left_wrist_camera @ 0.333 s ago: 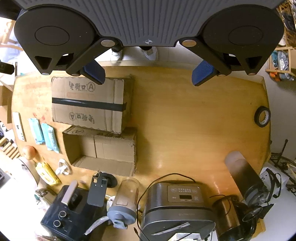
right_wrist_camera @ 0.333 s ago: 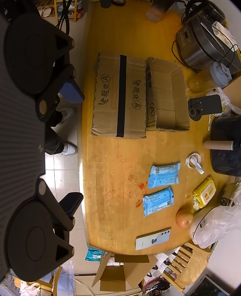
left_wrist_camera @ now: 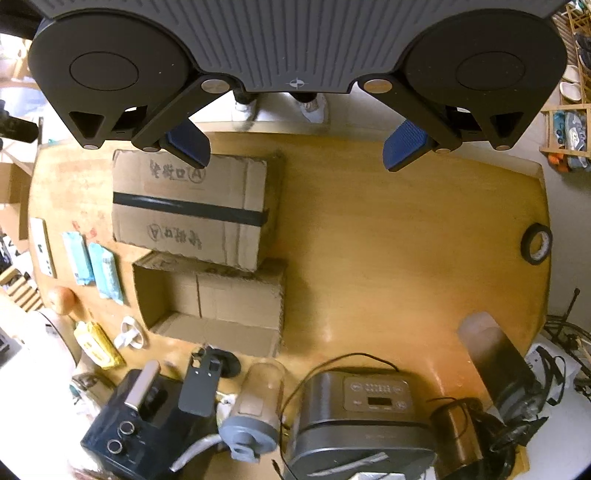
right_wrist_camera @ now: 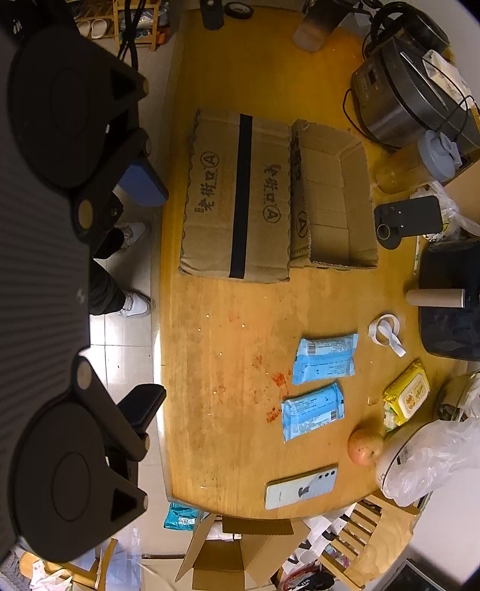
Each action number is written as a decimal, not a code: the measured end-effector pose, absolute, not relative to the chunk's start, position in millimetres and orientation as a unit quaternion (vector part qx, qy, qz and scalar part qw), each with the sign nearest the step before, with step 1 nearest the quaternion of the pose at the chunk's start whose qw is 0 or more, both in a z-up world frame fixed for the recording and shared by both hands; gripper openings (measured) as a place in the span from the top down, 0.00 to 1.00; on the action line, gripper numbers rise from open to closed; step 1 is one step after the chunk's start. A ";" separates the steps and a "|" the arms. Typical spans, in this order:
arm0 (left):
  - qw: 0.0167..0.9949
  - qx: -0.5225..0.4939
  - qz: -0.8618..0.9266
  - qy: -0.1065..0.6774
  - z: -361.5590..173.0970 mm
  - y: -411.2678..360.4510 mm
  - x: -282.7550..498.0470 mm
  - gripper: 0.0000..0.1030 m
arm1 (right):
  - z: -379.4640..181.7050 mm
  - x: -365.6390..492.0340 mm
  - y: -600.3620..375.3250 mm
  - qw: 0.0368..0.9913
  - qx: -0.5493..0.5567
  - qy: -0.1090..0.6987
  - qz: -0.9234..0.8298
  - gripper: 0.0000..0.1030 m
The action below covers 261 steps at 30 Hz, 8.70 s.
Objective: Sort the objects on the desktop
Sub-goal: 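Move both tools toward the blue packets on the table, then lower the right tool toward the larger blue packet, then position the right gripper fingers around the larger blue packet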
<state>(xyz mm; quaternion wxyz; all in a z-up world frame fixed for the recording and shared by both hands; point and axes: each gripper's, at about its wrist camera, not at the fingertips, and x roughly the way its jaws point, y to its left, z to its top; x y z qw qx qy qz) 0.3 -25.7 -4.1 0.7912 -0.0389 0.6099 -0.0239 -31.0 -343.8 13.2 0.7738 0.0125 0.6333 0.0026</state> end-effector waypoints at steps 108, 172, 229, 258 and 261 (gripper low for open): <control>0.740 0.033 -0.002 0.671 -48.7 -230.4 13.3 0.00 | -52.2 -14.9 -526.5 0.749 0.034 0.661 -0.007 0.00; 0.732 0.016 -0.006 0.681 -53.8 -225.1 56.4 0.00 | -78.1 51.6 -535.3 0.749 0.036 0.661 -0.013 0.00; 0.728 0.008 0.007 0.686 -51.5 -216.2 63.2 0.00 | -128.9 165.1 -544.0 0.747 0.021 0.665 -0.011 0.00; 0.721 0.013 0.003 0.693 -52.9 -216.5 68.1 0.00 | -162.1 214.7 -547.8 0.733 0.036 0.679 -0.018 0.00; 0.720 0.013 0.004 0.694 -53.6 -214.9 67.0 0.00 | -165.1 219.0 -547.6 0.732 0.037 0.680 -0.019 0.00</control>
